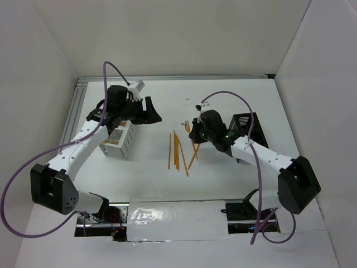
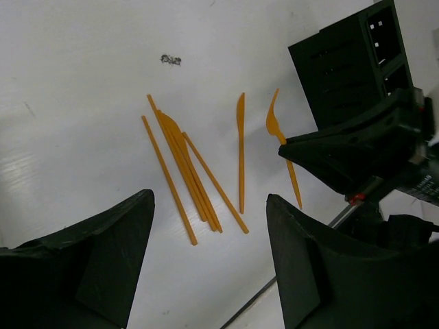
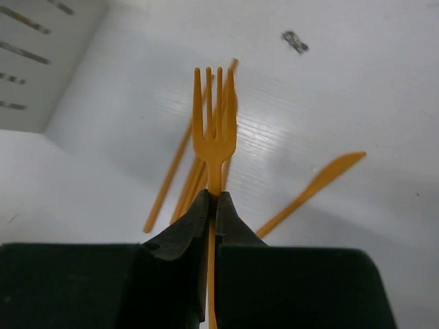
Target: Sort the eating utensils into containers
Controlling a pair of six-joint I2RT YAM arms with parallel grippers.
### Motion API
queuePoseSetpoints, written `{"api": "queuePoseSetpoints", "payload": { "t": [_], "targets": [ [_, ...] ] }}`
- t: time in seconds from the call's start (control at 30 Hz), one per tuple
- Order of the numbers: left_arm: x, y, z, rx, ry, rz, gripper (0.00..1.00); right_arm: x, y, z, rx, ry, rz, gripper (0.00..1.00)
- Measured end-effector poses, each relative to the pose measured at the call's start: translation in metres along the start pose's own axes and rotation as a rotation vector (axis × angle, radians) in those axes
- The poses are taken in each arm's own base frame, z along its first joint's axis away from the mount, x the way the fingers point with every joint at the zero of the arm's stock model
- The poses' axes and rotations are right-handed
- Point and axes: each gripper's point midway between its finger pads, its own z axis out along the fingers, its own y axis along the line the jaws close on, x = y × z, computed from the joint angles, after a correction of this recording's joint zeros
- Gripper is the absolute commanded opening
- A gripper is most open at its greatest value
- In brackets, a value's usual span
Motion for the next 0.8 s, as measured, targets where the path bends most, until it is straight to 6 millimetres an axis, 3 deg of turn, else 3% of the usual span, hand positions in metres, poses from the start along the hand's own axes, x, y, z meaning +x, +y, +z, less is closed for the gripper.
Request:
{"api": "queuePoseSetpoints", "payload": {
  "t": [0.1, 0.47, 0.63, 0.8],
  "targets": [
    [0.006, -0.010, 0.013, 0.030, 0.024, -0.010, 0.78, -0.013, 0.017, -0.008, -0.089, -0.042, -0.019, 0.00],
    [0.003, -0.066, 0.044, 0.153, 0.031, 0.068, 0.78, -0.010, 0.049, -0.014, -0.245, -0.013, -0.058, 0.00],
    [0.016, -0.077, 0.051, 0.142, 0.050, 0.088, 0.77, -0.030, 0.060, -0.020, -0.270, -0.054, -0.063, 0.00],
    [0.028, -0.076, 0.064, 0.080, 0.062, 0.107, 0.74, -0.030, 0.062, -0.021, -0.276, -0.053, -0.065, 0.00]
  ]
}}
